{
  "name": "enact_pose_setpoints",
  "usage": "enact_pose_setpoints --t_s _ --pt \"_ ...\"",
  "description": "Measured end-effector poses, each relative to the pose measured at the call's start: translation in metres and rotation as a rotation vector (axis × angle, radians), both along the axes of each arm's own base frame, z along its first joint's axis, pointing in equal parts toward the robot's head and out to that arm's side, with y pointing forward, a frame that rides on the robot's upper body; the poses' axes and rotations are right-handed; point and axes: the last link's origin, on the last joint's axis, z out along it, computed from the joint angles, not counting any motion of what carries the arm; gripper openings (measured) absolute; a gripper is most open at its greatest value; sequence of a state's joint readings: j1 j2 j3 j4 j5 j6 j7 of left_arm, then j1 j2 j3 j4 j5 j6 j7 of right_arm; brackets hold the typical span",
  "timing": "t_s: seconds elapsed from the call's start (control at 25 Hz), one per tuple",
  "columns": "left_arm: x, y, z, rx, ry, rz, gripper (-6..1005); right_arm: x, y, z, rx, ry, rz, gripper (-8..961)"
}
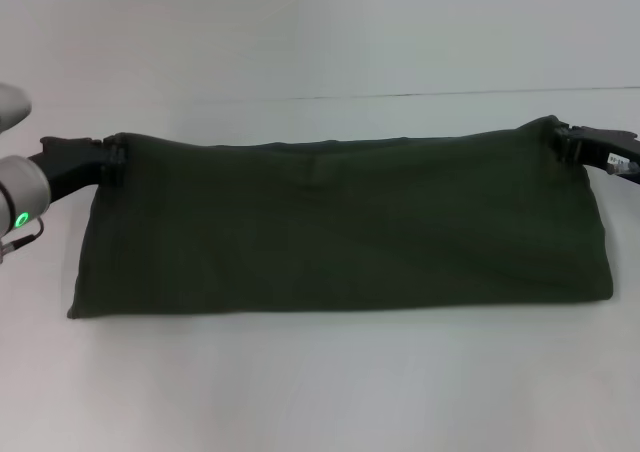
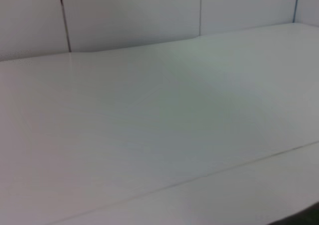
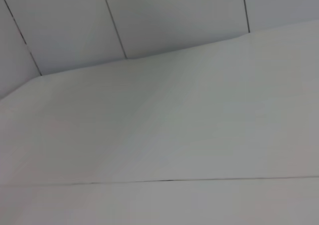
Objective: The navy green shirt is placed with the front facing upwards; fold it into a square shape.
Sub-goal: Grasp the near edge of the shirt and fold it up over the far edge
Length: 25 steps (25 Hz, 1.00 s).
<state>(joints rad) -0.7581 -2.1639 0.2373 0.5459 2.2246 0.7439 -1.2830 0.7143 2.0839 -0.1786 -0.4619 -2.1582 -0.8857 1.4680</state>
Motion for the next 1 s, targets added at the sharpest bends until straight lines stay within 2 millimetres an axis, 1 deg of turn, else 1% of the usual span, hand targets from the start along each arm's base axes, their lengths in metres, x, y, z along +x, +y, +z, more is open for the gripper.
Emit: enact_pose_setpoints --t_s 0.16,0.32,0.8,1.0 --pt "0.004 0.009 -0.003 0.025 0.035 0.024 37 -0.004 0.007 0.000 0.009 -0.017 -0.006 54" --pt "0.005 0.013 -0.004 0.035 0.055 0.039 37 -0.007 0.015 0.002 0.020 -0.048 -0.012 53" --pt "0.002 0.016 -0.009 0.054 0.082 0.082 40 -0.024 0.034 -0.003 0.023 -0.119 -0.010 59" --pt "0.003 0.017 -0.009 0.056 0.081 0.081 59 -0.028 0.040 -0.009 0.017 -0.154 -0.020 61"
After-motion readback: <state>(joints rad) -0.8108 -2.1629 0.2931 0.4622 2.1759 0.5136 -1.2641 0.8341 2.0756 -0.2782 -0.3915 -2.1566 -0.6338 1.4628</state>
